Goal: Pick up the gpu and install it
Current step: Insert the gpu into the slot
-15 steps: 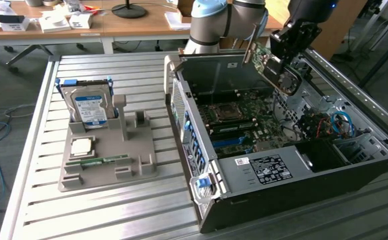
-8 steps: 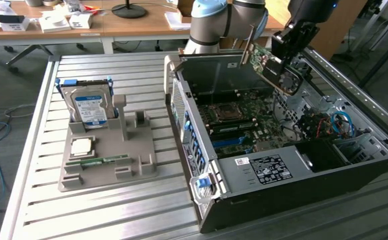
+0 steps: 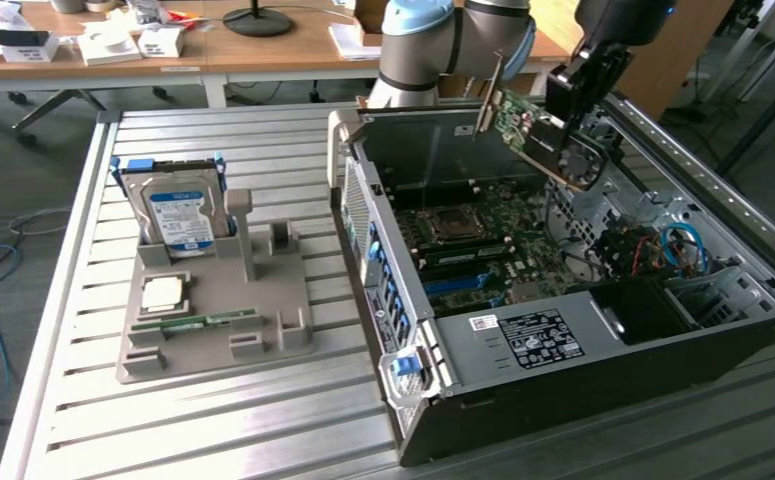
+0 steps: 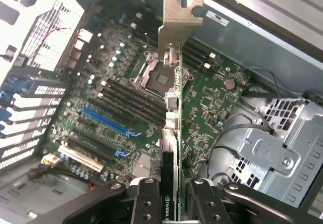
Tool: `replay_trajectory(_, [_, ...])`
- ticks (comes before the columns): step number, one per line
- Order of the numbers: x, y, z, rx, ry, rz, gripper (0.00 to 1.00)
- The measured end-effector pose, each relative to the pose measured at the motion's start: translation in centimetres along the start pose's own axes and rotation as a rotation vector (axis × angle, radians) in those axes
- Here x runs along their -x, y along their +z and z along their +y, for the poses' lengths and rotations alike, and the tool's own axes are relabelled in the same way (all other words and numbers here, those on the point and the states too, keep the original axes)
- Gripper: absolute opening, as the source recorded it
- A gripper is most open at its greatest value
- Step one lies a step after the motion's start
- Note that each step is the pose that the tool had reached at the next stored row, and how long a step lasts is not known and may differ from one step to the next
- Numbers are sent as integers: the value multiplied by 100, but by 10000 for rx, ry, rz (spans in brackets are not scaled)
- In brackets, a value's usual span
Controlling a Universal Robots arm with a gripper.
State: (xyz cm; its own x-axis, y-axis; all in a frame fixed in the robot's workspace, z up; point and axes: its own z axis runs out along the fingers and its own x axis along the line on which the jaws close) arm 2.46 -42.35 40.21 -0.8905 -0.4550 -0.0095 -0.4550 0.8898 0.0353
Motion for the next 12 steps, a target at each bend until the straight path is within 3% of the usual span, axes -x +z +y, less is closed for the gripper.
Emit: replay_trajectory(12, [-1, 2, 3, -118, -1084, 105, 26])
